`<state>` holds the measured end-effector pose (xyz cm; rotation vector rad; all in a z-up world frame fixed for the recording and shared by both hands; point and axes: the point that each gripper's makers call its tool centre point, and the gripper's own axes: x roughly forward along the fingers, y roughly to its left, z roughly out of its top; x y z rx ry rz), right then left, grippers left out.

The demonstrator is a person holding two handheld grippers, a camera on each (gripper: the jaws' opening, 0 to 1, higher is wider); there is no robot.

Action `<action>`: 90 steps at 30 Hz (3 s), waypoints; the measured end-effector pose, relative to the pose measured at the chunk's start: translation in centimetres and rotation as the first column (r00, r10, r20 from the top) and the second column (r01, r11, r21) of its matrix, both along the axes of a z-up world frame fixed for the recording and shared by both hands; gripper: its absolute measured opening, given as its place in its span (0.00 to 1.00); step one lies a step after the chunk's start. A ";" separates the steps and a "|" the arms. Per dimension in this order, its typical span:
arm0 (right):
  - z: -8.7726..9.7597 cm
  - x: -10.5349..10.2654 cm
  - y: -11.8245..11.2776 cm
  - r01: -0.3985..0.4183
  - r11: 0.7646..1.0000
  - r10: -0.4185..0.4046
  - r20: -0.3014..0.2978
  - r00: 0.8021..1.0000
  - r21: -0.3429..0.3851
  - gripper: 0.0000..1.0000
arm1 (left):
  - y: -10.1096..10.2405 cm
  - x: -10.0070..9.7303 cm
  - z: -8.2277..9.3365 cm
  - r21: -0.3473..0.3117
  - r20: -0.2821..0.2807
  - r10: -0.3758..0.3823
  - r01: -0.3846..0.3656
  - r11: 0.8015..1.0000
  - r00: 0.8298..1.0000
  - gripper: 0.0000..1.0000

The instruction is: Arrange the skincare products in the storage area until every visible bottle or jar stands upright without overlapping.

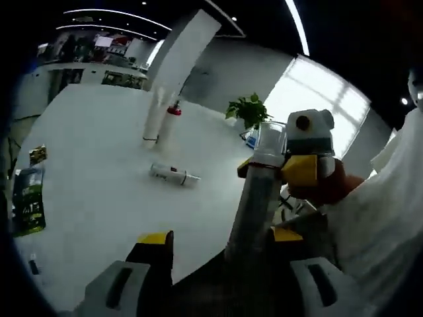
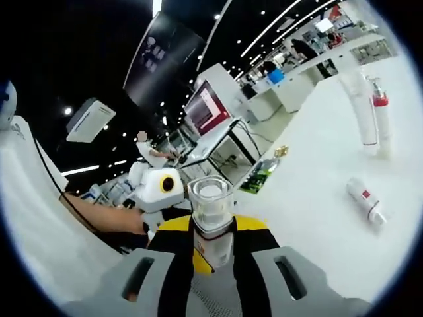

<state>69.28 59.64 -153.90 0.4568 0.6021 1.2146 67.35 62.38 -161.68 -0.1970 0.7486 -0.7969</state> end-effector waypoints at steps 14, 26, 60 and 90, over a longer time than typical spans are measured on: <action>0.1 3.5 -3.0 0.111 0.994 -0.108 0.091 0.990 -0.025 0.19 | 4.5 1.3 -2.4 0.363 0.221 0.072 -0.150 0.920 0.973 0.76; 0.7 8.4 -4.0 0.176 0.981 -0.157 0.199 0.967 -0.079 0.19 | 6.0 1.8 -4.7 0.479 0.213 0.070 -0.167 0.862 0.975 0.59; -4.8 21.3 -4.8 0.263 0.890 -0.081 0.440 0.894 -0.372 0.19 | 6.9 1.5 -6.4 0.527 0.174 0.077 -0.159 0.835 0.982 0.58; -10.2 24.0 -4.5 0.291 0.864 -0.078 0.461 0.884 -0.411 0.19 | 7.3 1.3 -6.8 0.546 0.158 0.079 -0.154 0.824 0.984 0.58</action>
